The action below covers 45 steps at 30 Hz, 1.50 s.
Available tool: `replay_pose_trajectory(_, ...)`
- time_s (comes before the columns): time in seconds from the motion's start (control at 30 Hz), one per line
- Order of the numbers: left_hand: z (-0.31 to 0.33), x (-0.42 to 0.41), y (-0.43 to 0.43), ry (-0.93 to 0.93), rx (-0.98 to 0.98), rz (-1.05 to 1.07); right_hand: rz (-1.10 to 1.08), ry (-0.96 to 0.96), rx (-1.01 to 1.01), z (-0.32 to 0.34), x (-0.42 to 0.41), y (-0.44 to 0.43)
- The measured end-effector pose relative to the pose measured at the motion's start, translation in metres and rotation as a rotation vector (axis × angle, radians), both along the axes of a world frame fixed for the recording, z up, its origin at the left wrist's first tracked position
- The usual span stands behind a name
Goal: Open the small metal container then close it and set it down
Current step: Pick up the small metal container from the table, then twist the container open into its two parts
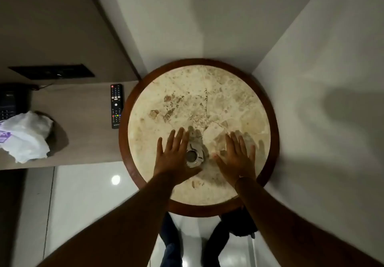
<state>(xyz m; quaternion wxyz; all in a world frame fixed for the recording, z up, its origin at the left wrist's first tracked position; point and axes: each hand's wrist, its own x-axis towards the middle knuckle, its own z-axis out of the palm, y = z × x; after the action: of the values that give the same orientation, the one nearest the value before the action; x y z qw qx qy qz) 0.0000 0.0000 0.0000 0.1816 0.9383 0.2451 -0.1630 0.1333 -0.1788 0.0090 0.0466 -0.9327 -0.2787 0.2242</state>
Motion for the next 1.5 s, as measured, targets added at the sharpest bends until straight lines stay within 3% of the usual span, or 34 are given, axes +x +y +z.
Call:
replay_pose_trajectory(0.13,-0.012,0.011,-0.013,0.096,-0.053,-0.082,-0.003,-0.069,0.002,-0.006,-0.002,-0.007)
replay_pose_trajectory(0.33,-0.012,0.018,-0.029,0.081,-0.010,-0.102,-0.106,0.011,0.047,-0.014,-0.005,-0.023)
replay_pose_trajectory(0.53,0.009,0.008,-0.043,0.128,-0.044,-0.071,-0.312,0.124,0.262,-0.001,-0.011,-0.038)
replay_pose_trajectory(0.63,0.041,0.004,-0.044,0.111,-0.022,-0.081,-0.493,0.303,0.428,0.021,-0.020,-0.034)
replay_pose_trajectory(0.7,0.075,0.006,-0.040,0.071,-0.010,-0.096,-0.489,0.370,0.468,0.048,-0.027,-0.027)
replay_pose_trajectory(0.87,0.190,0.029,-0.026,-0.099,0.082,-0.120,-0.324,0.245,0.548,0.141,-0.019,-0.009)
replay_pose_trajectory(1.03,0.317,0.054,-0.004,-0.168,0.184,-0.123,-0.056,-0.086,0.232,0.253,0.010,0.013)
replay_pose_trajectory(1.1,0.375,0.063,0.011,-0.211,0.229,-0.108,0.025,-0.202,0.209,0.316,0.032,0.030)
replay_pose_trajectory(1.33,0.542,0.098,0.048,-0.437,0.377,-0.050,0.057,-0.491,0.287,0.508,0.096,0.073)
replay_pose_trajectory(1.5,0.635,0.113,0.058,-0.565,0.472,-0.054,0.013,-0.568,0.407,0.600,0.109,0.090)
